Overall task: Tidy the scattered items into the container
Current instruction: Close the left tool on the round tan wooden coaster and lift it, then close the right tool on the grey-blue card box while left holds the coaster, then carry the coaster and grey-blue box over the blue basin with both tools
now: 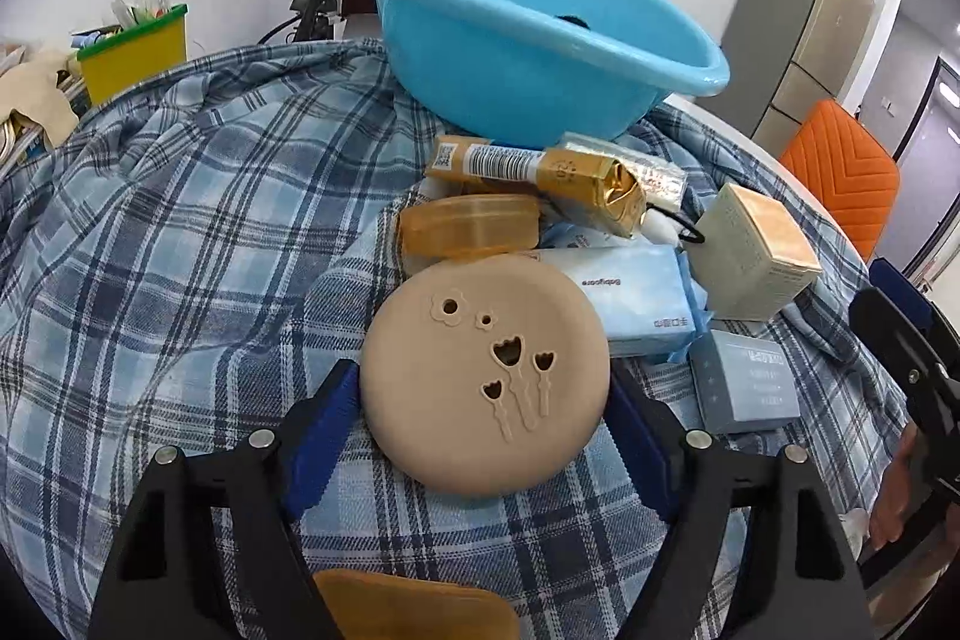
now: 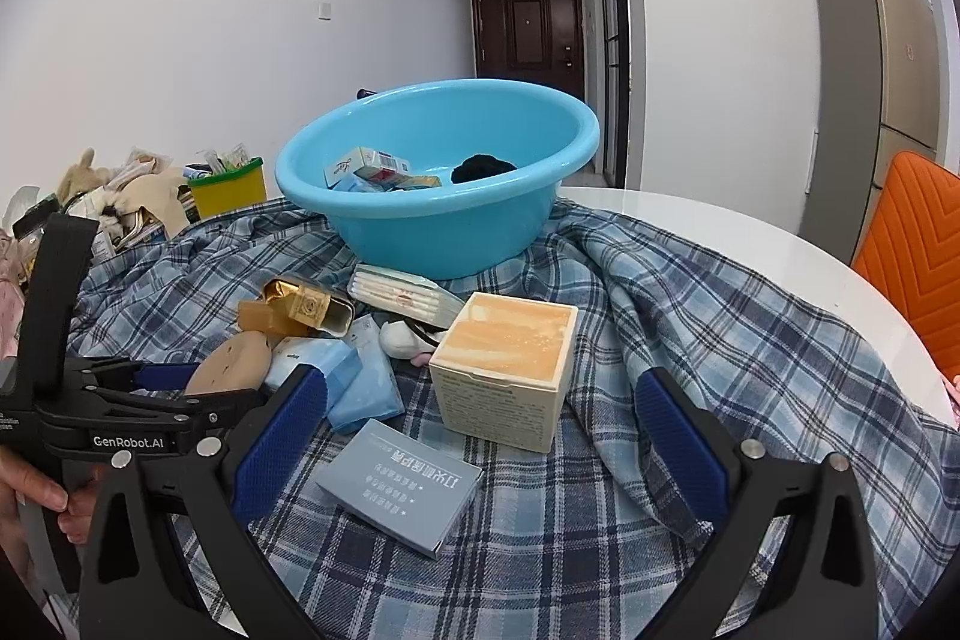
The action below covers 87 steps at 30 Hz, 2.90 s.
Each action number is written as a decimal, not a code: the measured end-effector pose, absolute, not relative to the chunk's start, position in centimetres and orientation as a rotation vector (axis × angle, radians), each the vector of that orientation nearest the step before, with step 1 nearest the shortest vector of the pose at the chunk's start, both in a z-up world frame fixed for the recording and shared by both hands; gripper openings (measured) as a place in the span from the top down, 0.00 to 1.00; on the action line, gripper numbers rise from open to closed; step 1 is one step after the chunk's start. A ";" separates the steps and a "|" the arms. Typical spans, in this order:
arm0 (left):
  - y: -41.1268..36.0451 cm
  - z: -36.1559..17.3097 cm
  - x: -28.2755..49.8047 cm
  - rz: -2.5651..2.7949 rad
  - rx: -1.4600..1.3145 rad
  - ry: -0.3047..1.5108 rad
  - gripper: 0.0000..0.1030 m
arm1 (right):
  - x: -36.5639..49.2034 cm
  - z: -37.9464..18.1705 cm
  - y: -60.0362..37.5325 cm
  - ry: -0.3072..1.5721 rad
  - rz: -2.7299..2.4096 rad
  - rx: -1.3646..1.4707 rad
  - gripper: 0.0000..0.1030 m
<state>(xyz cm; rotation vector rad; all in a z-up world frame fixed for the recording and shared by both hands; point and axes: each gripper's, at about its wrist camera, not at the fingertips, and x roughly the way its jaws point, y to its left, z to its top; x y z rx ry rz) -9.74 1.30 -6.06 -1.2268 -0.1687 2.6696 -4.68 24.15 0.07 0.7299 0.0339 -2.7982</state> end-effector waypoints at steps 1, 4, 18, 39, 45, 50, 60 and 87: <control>1.2 -5.8 -9.5 2.686 -1.206 -0.166 0.22 | -4.6 0.1 24.2 0.031 -2.801 0.724 0.00; 1.4 -4.8 -8.5 2.730 -1.117 -0.141 0.22 | -4.4 0.2 24.3 0.027 -2.811 0.705 0.00; 2.1 0.1 0.0 3.020 -0.395 0.014 0.21 | -3.9 0.5 23.9 0.057 -2.806 0.663 0.00; 1.9 0.1 0.0 3.068 -0.448 -0.012 0.21 | -6.2 -1.6 21.3 0.193 -2.579 0.912 0.00; 2.0 0.0 -0.1 3.069 -0.448 -0.013 0.21 | -7.5 -2.8 20.6 0.238 -2.560 1.035 0.03; 2.0 -0.1 -0.2 3.065 -0.465 -0.009 0.21 | -7.5 -3.3 19.8 0.362 -2.538 1.070 0.03; 1.7 -0.1 -0.2 3.069 -0.456 -0.013 0.21 | -8.2 -4.3 19.8 0.350 -2.492 1.168 0.25; 1.5 0.1 -0.1 3.076 -0.456 -0.015 0.20 | -1.1 1.7 24.3 0.089 -2.850 0.495 0.25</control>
